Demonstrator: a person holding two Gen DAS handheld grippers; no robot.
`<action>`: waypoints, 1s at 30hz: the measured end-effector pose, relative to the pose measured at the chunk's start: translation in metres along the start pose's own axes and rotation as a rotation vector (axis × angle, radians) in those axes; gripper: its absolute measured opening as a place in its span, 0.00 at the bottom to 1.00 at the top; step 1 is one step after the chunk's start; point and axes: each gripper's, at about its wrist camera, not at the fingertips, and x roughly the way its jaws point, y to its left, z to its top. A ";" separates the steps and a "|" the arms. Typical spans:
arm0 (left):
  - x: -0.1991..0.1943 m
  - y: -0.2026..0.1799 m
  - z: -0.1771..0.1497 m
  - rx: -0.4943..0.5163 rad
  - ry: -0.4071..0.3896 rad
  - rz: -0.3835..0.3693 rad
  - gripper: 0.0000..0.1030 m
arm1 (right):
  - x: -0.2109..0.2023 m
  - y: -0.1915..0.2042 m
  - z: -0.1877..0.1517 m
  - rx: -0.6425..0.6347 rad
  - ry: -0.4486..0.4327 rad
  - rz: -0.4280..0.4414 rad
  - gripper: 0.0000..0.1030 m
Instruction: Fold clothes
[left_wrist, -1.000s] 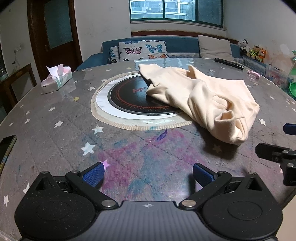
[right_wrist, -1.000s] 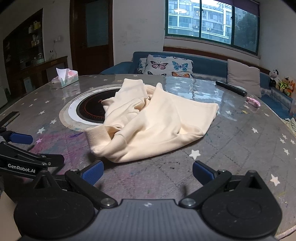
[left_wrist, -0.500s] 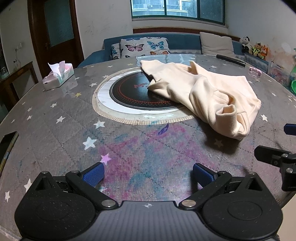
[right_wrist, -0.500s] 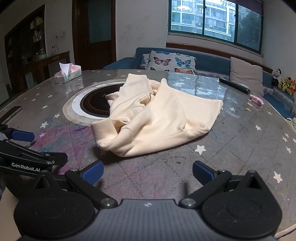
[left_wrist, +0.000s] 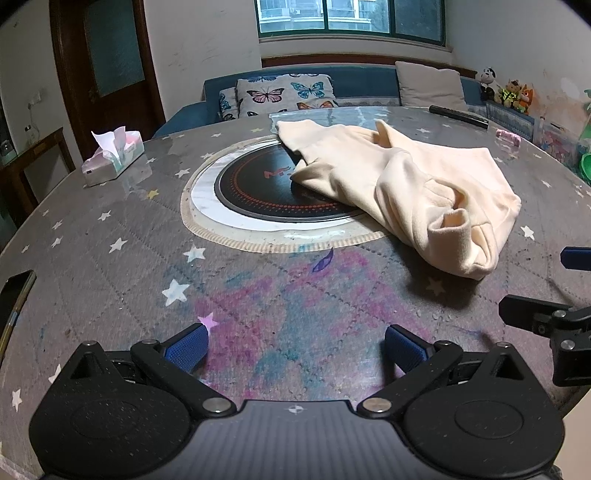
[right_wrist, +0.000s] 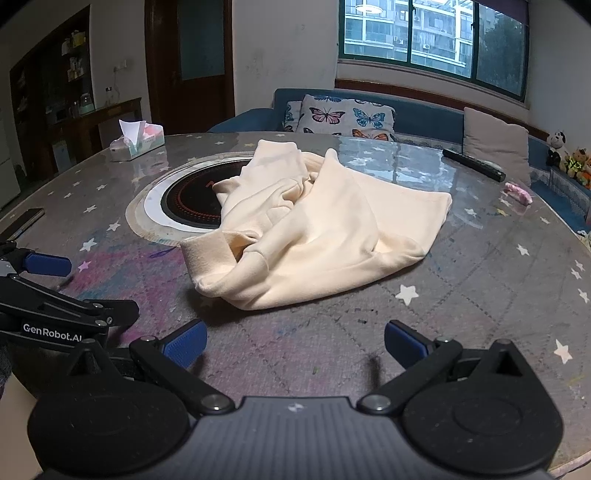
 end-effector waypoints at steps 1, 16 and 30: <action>0.000 -0.001 0.001 0.002 0.000 0.001 1.00 | 0.000 0.000 0.000 0.000 0.000 0.001 1.00; 0.007 -0.004 0.009 0.014 0.006 0.006 1.00 | 0.009 -0.002 0.008 0.002 0.005 0.010 1.00; 0.014 0.003 0.023 0.008 -0.008 0.020 0.99 | 0.015 -0.011 0.023 0.006 -0.003 0.015 1.00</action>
